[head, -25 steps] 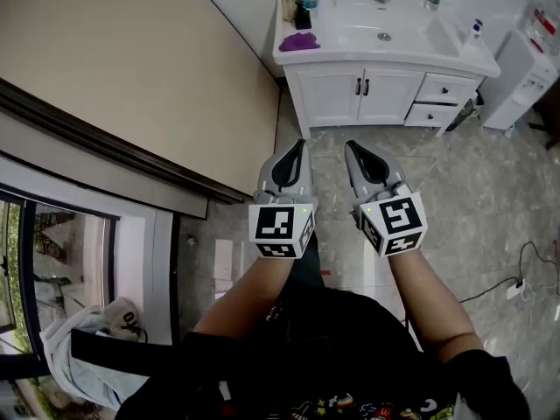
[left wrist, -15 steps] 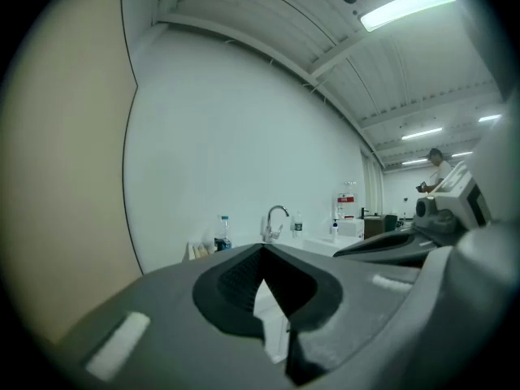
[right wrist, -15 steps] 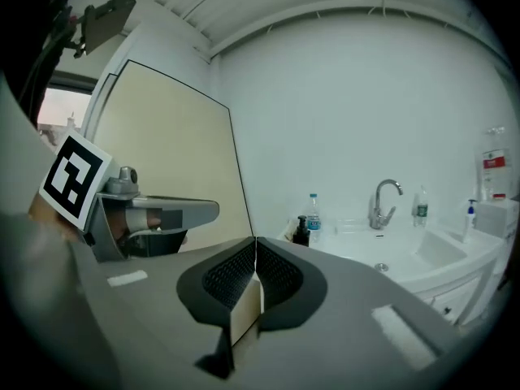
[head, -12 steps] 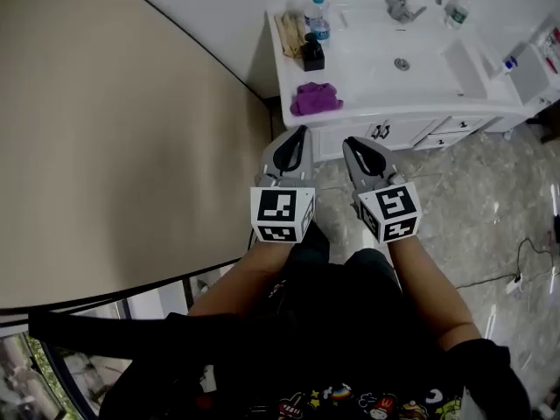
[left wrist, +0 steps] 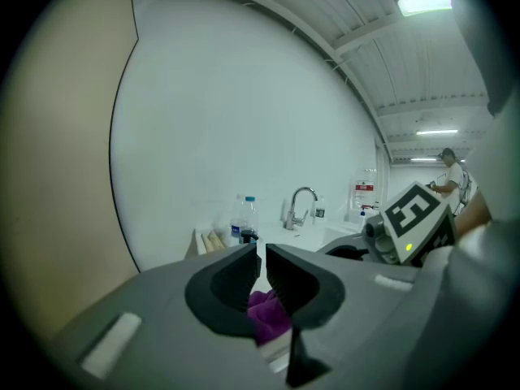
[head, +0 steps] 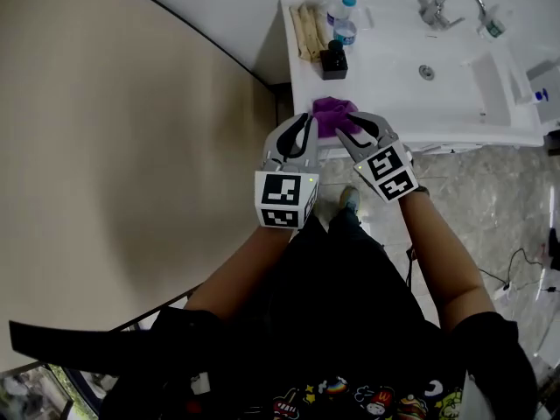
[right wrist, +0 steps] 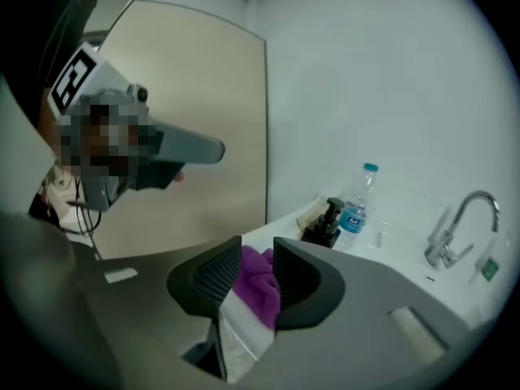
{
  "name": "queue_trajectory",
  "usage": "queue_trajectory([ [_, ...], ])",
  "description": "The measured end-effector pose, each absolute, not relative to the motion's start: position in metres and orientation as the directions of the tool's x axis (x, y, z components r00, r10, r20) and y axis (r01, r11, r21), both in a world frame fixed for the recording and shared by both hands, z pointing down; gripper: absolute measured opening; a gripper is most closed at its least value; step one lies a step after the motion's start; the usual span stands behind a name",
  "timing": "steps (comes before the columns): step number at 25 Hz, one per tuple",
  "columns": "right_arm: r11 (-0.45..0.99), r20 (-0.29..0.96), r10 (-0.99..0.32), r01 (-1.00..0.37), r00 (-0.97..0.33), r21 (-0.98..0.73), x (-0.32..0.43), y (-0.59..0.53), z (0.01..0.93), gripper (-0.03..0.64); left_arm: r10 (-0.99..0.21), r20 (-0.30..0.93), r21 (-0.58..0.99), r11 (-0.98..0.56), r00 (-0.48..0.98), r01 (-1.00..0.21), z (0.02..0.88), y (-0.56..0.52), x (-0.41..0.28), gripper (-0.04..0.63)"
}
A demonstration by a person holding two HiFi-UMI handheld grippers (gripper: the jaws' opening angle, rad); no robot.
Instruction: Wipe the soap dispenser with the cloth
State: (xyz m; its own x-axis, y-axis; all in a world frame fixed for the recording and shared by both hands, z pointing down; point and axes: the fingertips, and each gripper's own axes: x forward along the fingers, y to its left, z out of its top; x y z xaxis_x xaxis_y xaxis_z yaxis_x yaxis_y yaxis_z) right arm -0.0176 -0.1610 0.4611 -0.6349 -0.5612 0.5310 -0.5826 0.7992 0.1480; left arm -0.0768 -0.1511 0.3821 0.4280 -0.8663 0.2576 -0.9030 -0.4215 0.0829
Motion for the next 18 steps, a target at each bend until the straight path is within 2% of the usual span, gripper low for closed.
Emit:
queue_trajectory([
  [4, 0.901, 0.684, -0.413, -0.379, -0.601, 0.211, -0.026, -0.183, 0.504, 0.164, -0.870, 0.304, 0.091, -0.380, 0.389, -0.921, 0.397, -0.176, -0.078, 0.035],
  [7, 0.938, 0.756, -0.332, -0.279, -0.565, 0.203, -0.026, -0.198, 0.532, 0.179, -0.870, 0.327, 0.096, -0.357, 0.368, -0.929, 0.408, -0.189, -0.077, 0.040],
  [10, 0.959, 0.802, -0.271, -0.222, -0.532, 0.177, -0.028, -0.207, 0.553, 0.198, -0.874, 0.337, 0.102, -0.337, 0.351, -0.936, 0.413, -0.200, -0.080, 0.041],
  [18, 0.982, 0.865, -0.142, -0.176, -0.482, 0.063, -0.039, -0.219, 0.582, 0.181, -0.872, 0.376, 0.126, -0.288, 0.314, -0.949, 0.433, -0.219, -0.093, 0.041],
])
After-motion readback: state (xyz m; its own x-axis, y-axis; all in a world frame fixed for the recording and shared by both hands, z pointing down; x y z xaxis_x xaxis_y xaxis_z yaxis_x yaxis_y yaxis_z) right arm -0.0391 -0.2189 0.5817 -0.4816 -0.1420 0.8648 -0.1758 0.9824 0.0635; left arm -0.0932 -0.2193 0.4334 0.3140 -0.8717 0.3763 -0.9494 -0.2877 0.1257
